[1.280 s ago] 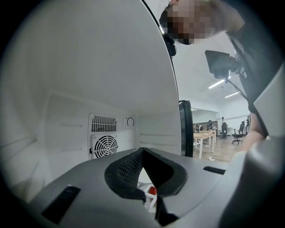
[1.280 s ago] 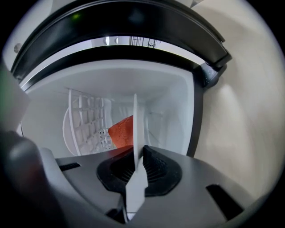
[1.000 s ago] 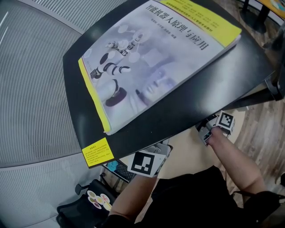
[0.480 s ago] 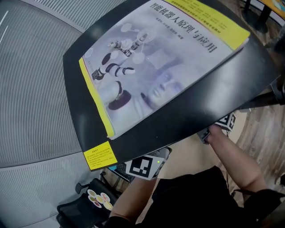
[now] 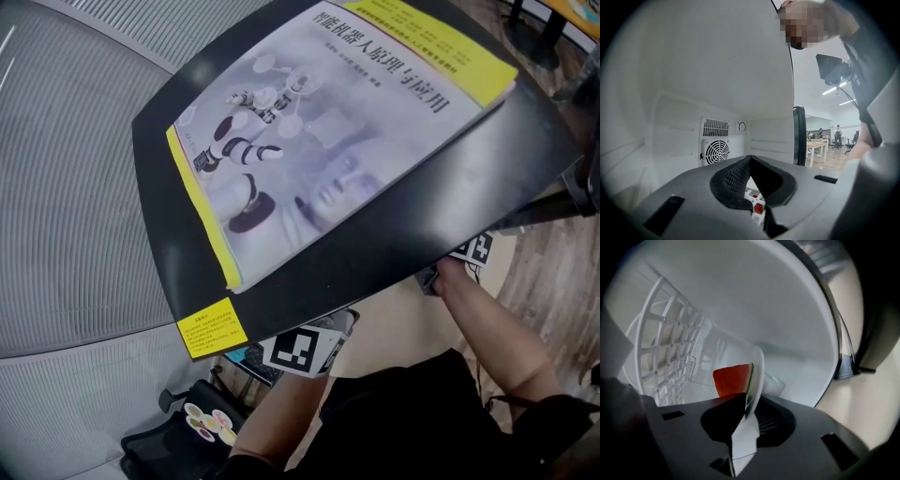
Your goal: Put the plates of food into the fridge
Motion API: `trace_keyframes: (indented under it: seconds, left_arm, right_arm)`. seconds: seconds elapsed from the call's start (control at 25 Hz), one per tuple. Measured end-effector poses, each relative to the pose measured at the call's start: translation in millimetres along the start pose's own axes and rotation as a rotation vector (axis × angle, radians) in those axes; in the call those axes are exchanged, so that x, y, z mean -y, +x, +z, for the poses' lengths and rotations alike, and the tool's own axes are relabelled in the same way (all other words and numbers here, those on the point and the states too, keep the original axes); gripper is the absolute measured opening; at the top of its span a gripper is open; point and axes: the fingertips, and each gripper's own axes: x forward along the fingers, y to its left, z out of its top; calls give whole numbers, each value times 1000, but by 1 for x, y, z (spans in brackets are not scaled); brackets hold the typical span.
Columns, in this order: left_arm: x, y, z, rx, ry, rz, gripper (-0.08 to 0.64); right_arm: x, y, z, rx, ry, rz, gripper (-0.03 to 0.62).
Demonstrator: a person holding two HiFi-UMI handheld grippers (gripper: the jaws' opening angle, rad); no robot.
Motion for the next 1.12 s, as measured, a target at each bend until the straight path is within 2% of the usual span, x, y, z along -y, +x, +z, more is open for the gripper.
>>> trace_keyframes:
  seconds: [0.24, 0.44, 0.76, 1.12]
  left_arm:
    - [13, 12, 19, -30, 34, -65, 2]
    - [12, 10, 28, -23, 52, -51, 2]
    - [18, 10, 25, -25, 51, -46, 2]
    - [26, 9, 28, -24, 65, -53, 2]
  right_arm:
    - [5, 0, 7, -6, -146, -106, 74]
    - [9, 0, 15, 15, -268, -186, 111]
    - [28, -7, 15, 23, -346, -307, 137]
    - [35, -13, 19, 31, -447, -360, 169]
